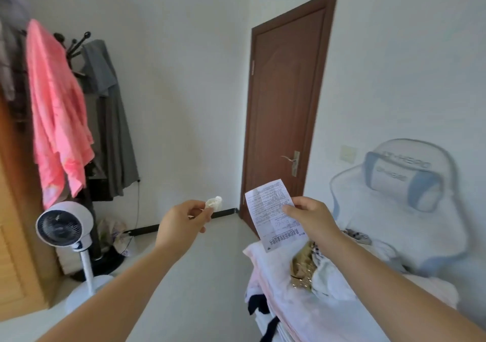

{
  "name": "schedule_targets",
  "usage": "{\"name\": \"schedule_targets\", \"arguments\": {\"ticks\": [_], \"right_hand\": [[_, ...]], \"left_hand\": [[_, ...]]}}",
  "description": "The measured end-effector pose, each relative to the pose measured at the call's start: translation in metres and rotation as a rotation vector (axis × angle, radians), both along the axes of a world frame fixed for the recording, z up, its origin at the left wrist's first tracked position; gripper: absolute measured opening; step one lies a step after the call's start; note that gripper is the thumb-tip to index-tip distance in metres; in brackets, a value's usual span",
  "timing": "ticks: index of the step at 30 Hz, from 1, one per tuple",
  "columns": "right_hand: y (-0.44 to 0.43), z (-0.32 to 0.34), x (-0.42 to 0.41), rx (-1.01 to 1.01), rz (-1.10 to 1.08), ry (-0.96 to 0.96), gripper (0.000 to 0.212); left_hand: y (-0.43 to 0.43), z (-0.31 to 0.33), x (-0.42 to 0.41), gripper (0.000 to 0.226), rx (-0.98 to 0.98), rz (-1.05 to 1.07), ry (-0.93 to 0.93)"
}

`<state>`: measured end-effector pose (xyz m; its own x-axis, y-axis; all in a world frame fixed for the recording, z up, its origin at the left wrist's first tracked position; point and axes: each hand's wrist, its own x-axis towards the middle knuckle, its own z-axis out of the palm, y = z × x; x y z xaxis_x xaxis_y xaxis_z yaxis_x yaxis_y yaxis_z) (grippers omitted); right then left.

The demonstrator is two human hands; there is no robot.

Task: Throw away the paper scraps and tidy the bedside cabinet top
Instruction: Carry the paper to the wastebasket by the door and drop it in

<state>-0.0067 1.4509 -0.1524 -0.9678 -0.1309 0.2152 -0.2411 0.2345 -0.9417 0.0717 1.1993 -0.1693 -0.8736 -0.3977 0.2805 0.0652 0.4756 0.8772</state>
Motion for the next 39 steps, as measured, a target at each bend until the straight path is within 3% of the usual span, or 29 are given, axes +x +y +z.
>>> {"name": "schedule_targets", "arguments": {"ticks": [9,21,29,39], "right_hand": [[-0.120,-0.014,-0.134,-0.025,0.099,-0.049,0.008],[-0.230,-0.024,-0.326,-0.121,-0.122,-0.097,0.009],[-0.226,-0.053,-0.456,-0.139,-0.279,-0.120,0.010],[-0.151,-0.091,-0.634,-0.242,-0.560,-0.153,0.011]], "left_hand": [[-0.107,-0.012,-0.129,0.014,-0.010,0.082,-0.016],[-0.229,0.007,-0.367,0.005,-0.084,-0.134,-0.014],[-0.219,-0.009,-0.537,0.015,-0.071,-0.281,-0.028],[-0.148,-0.038,-0.752,0.009,-0.141,-0.440,-0.083]]}}
